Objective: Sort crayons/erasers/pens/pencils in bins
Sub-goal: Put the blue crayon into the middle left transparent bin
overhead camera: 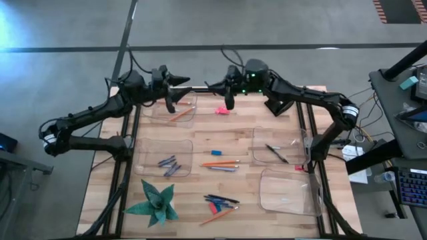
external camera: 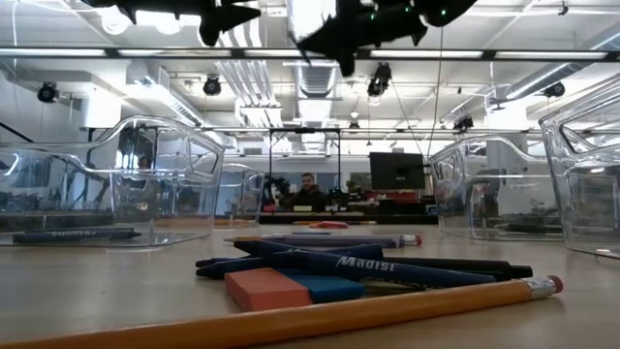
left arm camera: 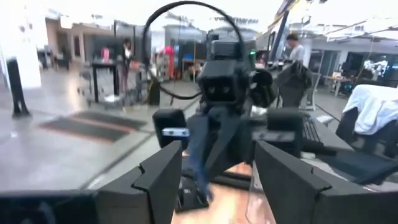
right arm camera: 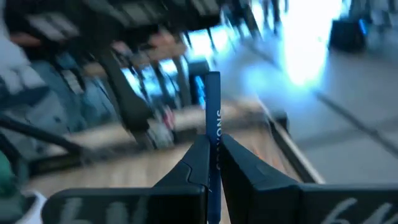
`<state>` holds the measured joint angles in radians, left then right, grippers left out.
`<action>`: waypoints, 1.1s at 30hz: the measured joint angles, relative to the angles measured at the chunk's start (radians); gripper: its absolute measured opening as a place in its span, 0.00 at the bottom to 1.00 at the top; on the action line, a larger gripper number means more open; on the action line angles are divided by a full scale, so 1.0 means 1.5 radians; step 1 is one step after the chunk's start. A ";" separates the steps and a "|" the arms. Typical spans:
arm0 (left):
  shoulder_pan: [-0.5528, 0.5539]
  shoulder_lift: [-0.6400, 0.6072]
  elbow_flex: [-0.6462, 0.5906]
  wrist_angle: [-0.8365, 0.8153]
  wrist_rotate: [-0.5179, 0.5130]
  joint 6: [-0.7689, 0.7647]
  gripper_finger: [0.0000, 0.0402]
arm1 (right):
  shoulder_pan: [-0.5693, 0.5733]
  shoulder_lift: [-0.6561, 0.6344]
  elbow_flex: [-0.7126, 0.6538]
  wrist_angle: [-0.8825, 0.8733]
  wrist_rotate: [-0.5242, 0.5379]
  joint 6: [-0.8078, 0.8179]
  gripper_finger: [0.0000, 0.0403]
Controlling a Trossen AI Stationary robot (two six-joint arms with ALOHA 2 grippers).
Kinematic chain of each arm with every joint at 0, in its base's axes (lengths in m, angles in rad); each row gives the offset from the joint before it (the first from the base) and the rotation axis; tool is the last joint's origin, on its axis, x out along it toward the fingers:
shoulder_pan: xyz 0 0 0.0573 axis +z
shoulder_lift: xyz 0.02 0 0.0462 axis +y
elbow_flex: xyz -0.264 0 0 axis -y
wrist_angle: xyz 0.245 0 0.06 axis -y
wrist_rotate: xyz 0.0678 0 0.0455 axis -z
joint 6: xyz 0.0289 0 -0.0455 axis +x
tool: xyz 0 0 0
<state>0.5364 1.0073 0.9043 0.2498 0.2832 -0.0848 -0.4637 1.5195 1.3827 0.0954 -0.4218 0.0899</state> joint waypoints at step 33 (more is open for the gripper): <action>-0.050 0.051 0.038 0.075 0.019 -0.027 0.48 | 0.072 0.035 0.088 0.052 -0.005 -0.059 0.04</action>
<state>0.4620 1.0843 0.9607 0.3630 0.3119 -0.1257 -0.3564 1.5719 1.5151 0.1741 -0.4301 0.0021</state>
